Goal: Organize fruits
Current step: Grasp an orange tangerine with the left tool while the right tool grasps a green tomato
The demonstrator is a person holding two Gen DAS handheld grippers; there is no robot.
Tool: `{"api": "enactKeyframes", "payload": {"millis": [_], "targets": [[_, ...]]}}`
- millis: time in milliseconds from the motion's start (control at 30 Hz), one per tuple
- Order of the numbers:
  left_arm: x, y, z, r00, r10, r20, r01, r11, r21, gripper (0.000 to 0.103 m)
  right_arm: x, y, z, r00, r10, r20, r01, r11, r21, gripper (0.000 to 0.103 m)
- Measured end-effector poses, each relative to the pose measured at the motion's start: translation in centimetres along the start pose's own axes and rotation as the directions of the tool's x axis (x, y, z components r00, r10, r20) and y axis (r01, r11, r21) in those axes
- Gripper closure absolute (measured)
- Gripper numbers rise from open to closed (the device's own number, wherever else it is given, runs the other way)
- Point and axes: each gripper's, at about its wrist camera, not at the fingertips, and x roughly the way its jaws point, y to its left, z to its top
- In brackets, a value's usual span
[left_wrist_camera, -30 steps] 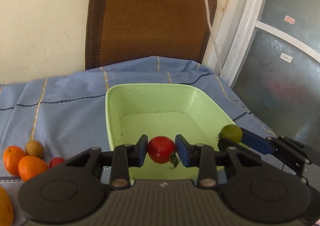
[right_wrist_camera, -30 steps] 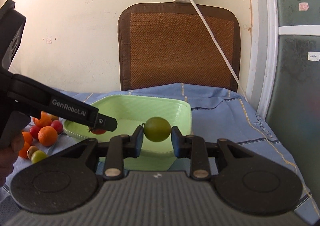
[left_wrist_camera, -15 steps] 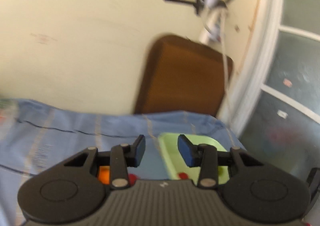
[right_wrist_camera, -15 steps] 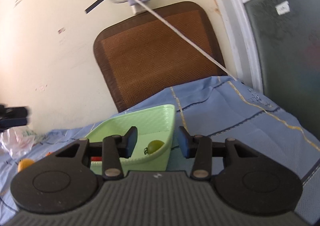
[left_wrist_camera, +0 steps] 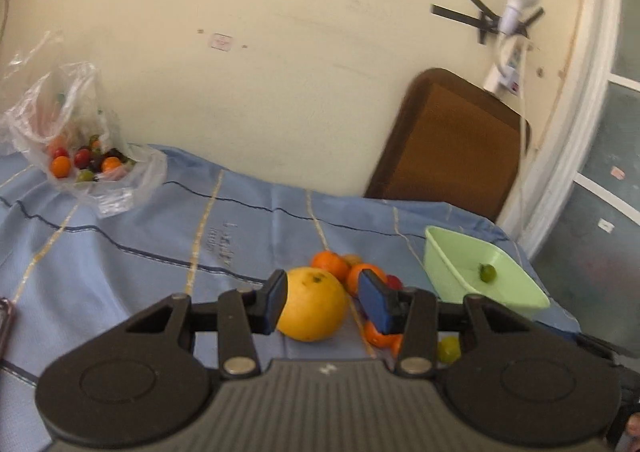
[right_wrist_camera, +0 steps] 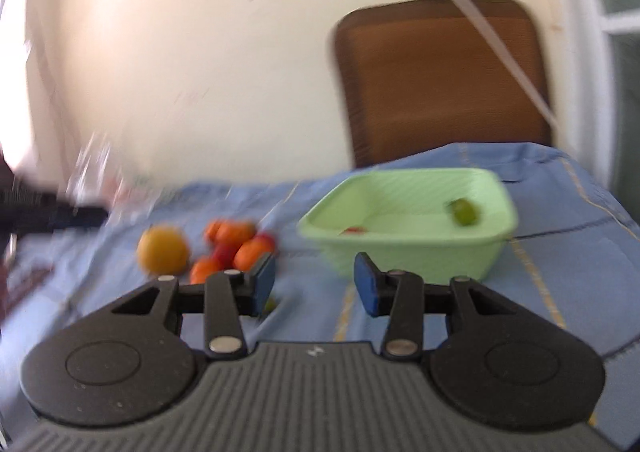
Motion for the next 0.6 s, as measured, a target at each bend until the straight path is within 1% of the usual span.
{"api": "enactKeyframes", "payload": {"millis": [67, 100, 200, 267, 333, 467, 533, 567, 600], "targets": [[0.4, -1.6, -0.7, 0.999, -0.045, -0.021, 0.046, 0.996, 0.076, 0.065, 1.3, 1.9, -0.4, 0.999, 0.004, -0.051, -0.010, 0.993, -0.115, 0.058], [0.7, -2.6, -1.1, 0.997, -0.064, -0.031, 0.067, 0.990, 0.124, 0.065, 1.9, 2.5, -0.4, 0.997, 0.004, -0.073, -0.015, 0.988, -0.151, 0.061], [1.9, -4.9, -2.3, 0.993, -0.092, -0.074, 0.107, 0.964, 0.242, 0.065, 3.5, 3.2, -0.2, 0.992, 0.014, -0.122, -0.039, 0.979, -0.202, 0.061], [3.1, -5.8, -3.0, 0.988, -0.097, -0.116, 0.127, 0.951, 0.282, 0.065, 4.5, 3.2, -0.1, 0.990, 0.012, -0.142, -0.046, 0.971, -0.234, 0.061], [4.3, -6.2, -3.4, 0.984, -0.089, -0.152, 0.130, 0.948, 0.291, 0.065, 5.2, 3.3, -0.1, 0.987, 0.009, -0.160, -0.050, 0.965, -0.257, 0.061], [6.2, -6.2, -3.8, 0.977, -0.076, -0.200, 0.132, 0.951, 0.280, 0.065, 5.8, 3.4, -0.4, 0.983, 0.024, -0.182, -0.076, 0.956, -0.283, 0.061], [6.8, -6.2, -4.0, 0.973, -0.072, -0.218, 0.133, 0.952, 0.277, 0.065, 6.0, 3.4, -0.5, 0.981, 0.033, -0.194, -0.089, 0.953, -0.288, 0.066], [7.1, -6.2, -4.2, 0.972, -0.068, -0.225, 0.131, 0.952, 0.278, 0.065, 5.8, 3.4, -0.4, 0.980, 0.042, -0.195, -0.097, 0.954, -0.285, 0.073], [7.3, -6.2, -4.3, 0.970, -0.065, -0.233, 0.131, 0.952, 0.278, 0.065, 5.8, 3.4, -0.4, 0.980, 0.042, -0.195, -0.098, 0.953, -0.285, 0.073]]}}
